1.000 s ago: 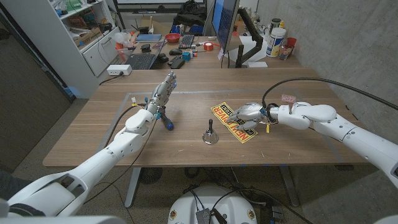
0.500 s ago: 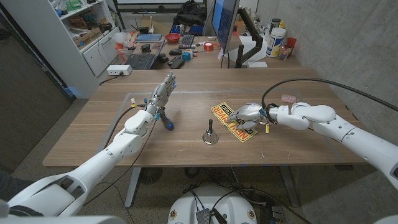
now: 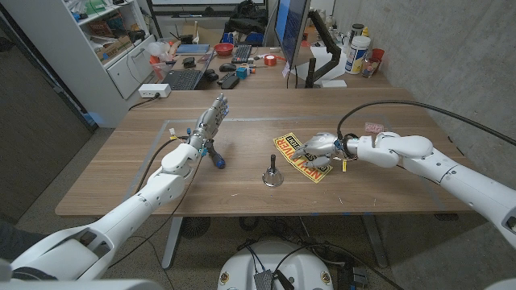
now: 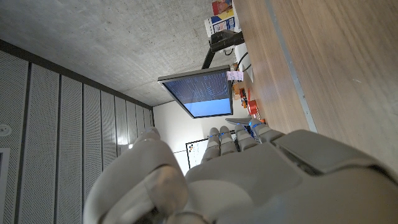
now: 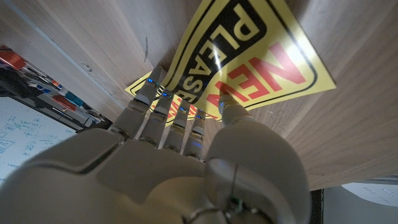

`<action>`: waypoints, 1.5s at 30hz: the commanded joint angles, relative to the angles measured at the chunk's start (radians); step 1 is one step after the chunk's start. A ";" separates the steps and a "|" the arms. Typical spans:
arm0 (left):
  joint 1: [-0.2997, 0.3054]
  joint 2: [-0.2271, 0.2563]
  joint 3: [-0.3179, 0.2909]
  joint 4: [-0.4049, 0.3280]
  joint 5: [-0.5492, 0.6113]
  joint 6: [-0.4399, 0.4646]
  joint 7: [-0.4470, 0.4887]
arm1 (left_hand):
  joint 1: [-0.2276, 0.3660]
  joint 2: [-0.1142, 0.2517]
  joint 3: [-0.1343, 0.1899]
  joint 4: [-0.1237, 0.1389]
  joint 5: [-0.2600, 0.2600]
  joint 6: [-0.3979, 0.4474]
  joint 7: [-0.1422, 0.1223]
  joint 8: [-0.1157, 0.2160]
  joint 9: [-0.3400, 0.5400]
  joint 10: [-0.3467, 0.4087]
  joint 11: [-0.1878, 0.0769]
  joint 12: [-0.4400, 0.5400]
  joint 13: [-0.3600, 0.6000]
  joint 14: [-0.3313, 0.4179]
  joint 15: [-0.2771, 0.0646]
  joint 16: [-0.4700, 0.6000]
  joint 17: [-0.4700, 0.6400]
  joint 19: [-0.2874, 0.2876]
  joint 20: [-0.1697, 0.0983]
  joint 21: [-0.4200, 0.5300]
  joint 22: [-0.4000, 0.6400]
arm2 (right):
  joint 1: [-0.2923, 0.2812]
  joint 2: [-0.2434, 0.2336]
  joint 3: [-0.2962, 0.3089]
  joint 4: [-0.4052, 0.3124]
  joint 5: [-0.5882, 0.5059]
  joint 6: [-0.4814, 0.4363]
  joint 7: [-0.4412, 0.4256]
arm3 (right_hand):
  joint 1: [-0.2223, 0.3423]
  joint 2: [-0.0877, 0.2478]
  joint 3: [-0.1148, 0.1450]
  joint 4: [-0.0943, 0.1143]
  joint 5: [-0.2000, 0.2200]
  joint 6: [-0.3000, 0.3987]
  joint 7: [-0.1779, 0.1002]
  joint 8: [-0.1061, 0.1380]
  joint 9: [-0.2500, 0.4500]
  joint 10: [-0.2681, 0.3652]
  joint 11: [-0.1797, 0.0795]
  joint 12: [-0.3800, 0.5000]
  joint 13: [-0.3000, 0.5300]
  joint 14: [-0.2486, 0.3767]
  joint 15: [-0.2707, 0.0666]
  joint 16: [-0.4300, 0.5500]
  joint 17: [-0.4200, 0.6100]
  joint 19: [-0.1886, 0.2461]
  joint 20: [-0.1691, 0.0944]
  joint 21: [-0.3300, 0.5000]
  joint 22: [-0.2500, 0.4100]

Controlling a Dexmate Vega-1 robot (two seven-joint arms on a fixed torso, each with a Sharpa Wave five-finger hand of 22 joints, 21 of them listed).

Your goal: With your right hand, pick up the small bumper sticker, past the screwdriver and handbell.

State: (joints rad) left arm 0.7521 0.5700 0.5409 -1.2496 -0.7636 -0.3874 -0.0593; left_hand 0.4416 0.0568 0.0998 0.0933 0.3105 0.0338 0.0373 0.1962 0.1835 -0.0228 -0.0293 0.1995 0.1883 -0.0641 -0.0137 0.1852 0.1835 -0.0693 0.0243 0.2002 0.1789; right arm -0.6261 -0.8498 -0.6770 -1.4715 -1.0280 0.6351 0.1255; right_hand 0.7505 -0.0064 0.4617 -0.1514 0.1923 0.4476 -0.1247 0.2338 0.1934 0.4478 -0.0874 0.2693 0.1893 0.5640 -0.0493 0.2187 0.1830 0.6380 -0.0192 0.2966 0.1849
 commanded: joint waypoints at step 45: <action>-0.002 -0.019 -0.028 0.026 0.006 0.013 -0.030 | 0.004 0.012 -0.011 0.000 -0.001 0.004 -0.005 0.001 0.004 0.001 -0.008 0.003 0.003 -0.009 0.000 0.004 0.003 -0.007 0.008 0.004 0.006 | -0.020 0.022 0.036 -0.026 0.036 -0.030 -0.117 | 0.061 0.055 0.042 0.003 -0.013 0.298 -0.057 0.046 0.009 0.254 -0.057 0.066 0.007 0.222 -0.156 0.026 0.015 0.186 -0.134 0.052 0.014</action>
State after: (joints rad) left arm 0.7519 0.5560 0.5190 -1.2316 -0.7600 -0.3767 -0.0825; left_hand 0.4456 0.0608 0.0945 0.0941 0.3106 0.0338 0.0373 0.1962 0.1835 -0.0257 -0.0323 0.1995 0.1883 -0.0640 -0.0137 0.1852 0.1835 -0.0722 0.0270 0.2002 0.1789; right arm -0.6445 -0.8293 -0.6553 -1.4837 -1.0000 0.6184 0.0327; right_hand 0.8009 0.0449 0.4958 -0.1477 0.1810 0.7386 -0.1807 0.2839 0.2007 0.6988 -0.1448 0.3370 0.1950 0.7756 -0.0859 0.2476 0.1944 0.8158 -0.0948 0.3465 0.1980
